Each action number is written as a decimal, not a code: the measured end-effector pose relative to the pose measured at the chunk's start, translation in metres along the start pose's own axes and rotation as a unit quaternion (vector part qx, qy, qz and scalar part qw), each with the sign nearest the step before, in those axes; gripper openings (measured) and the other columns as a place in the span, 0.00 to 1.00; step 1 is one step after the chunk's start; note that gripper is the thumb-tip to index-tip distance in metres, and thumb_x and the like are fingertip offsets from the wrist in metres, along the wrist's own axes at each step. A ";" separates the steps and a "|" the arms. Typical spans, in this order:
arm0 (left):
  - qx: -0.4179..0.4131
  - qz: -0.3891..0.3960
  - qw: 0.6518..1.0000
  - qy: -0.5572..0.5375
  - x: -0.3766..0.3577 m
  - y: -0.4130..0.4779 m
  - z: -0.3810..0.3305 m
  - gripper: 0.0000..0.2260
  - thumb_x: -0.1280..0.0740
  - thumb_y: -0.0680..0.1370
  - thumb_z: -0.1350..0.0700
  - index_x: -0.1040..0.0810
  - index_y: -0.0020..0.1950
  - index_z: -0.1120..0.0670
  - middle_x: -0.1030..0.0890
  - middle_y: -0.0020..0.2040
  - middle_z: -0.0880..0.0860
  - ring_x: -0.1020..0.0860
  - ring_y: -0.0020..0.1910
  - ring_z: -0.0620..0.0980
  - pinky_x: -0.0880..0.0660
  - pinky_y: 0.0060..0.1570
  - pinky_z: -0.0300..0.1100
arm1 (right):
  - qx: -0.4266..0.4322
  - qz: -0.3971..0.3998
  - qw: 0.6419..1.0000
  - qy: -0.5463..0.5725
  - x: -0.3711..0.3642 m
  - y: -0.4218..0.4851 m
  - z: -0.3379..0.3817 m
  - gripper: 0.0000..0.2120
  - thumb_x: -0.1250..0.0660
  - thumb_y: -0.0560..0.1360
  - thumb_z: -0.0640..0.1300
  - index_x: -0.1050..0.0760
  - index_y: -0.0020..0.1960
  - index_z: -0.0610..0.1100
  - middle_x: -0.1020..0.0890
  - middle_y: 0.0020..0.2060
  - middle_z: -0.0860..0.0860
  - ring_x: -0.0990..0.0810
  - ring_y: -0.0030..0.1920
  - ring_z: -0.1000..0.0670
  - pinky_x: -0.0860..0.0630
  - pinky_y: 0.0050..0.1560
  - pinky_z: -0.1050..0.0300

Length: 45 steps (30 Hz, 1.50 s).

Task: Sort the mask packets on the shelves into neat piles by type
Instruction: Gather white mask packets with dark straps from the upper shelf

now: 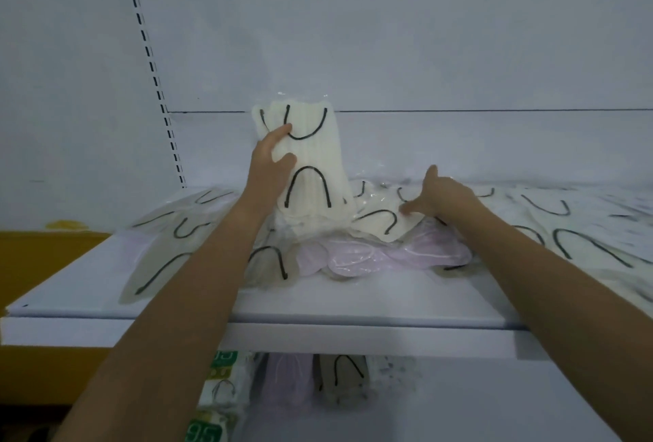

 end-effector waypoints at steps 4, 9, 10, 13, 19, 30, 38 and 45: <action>0.023 0.001 1.000 0.008 -0.004 0.003 0.014 0.23 0.40 0.74 0.67 0.28 0.67 0.51 0.30 0.67 0.51 0.30 0.65 0.48 0.31 0.66 0.45 | 0.055 -0.005 0.991 0.124 0.001 0.007 0.016 0.44 0.32 0.74 0.38 0.61 0.76 0.40 0.32 0.68 0.38 0.31 0.66 0.40 0.32 0.60 0.52; 0.054 -0.045 0.997 -0.044 0.013 0.007 0.021 0.19 0.38 0.76 0.63 0.28 0.66 0.51 0.30 0.68 0.52 0.28 0.63 0.51 0.28 0.63 0.46 | 0.159 -0.159 0.913 0.341 0.051 -0.004 0.028 0.37 0.38 0.75 0.32 0.53 0.77 0.45 0.28 0.63 0.43 0.27 0.51 0.49 0.31 0.48 0.62; 0.066 -0.049 0.994 -0.067 0.014 0.006 0.023 0.17 0.37 0.76 0.59 0.27 0.66 0.52 0.29 0.67 0.52 0.28 0.64 0.50 0.29 0.64 0.46 | 0.169 -0.165 0.878 0.416 0.064 -0.009 0.029 0.36 0.38 0.75 0.32 0.52 0.77 0.46 0.27 0.61 0.45 0.26 0.50 0.50 0.28 0.47 0.62; 0.101 -0.030 0.982 -0.157 0.005 0.004 0.021 0.18 0.34 0.74 0.46 0.23 0.62 0.53 0.23 0.62 0.52 0.24 0.61 0.49 0.29 0.65 0.49 | 0.182 -0.127 0.793 0.567 0.081 -0.018 0.048 0.36 0.37 0.75 0.32 0.51 0.76 0.46 0.27 0.54 0.51 0.23 0.45 0.54 0.26 0.38 0.66; 0.047 0.040 0.992 -0.114 -0.008 -0.002 0.009 0.19 0.31 0.75 0.54 0.26 0.65 0.55 0.21 0.59 0.53 0.22 0.58 0.51 0.23 0.56 0.46 | 0.202 -0.083 0.829 0.515 0.041 -0.021 0.112 0.37 0.35 0.74 0.34 0.51 0.76 0.45 0.27 0.54 0.50 0.23 0.51 0.50 0.23 0.45 0.62; -0.030 -0.015 0.999 -0.003 0.011 -0.001 0.009 0.28 0.38 0.76 0.67 0.40 0.74 0.53 0.36 0.72 0.51 0.35 0.70 0.47 0.36 0.70 0.48 | 0.056 0.009 0.996 0.066 -0.028 0.012 0.053 0.37 0.30 0.72 0.48 0.46 0.71 0.37 0.29 0.63 0.37 0.30 0.63 0.37 0.30 0.60 0.47; -0.006 -0.081 0.996 0.039 0.025 -0.007 -0.013 0.22 0.39 0.77 0.63 0.35 0.71 0.54 0.33 0.62 0.49 0.32 0.64 0.47 0.36 0.68 0.42 | 0.140 -0.193 0.855 0.461 0.058 -0.011 0.056 0.35 0.34 0.74 0.36 0.48 0.75 0.44 0.35 0.66 0.41 0.29 0.61 0.44 0.31 0.56 0.58; 0.038 -0.031 0.988 -0.150 0.019 -0.030 -0.075 0.26 0.33 0.72 0.43 0.28 0.67 0.54 0.23 0.63 0.52 0.24 0.62 0.49 0.29 0.65 0.51 | 0.258 -0.054 0.835 0.483 0.089 -0.084 0.112 0.42 0.30 0.73 0.41 0.54 0.77 0.46 0.32 0.63 0.47 0.27 0.56 0.50 0.25 0.49 0.57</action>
Point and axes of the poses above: each hand's wrist, its own y-axis towards the middle knuckle, its own x-axis out of the back of the hand, z = x × y, the point moved 9 cm from there along y, towards the middle knuckle
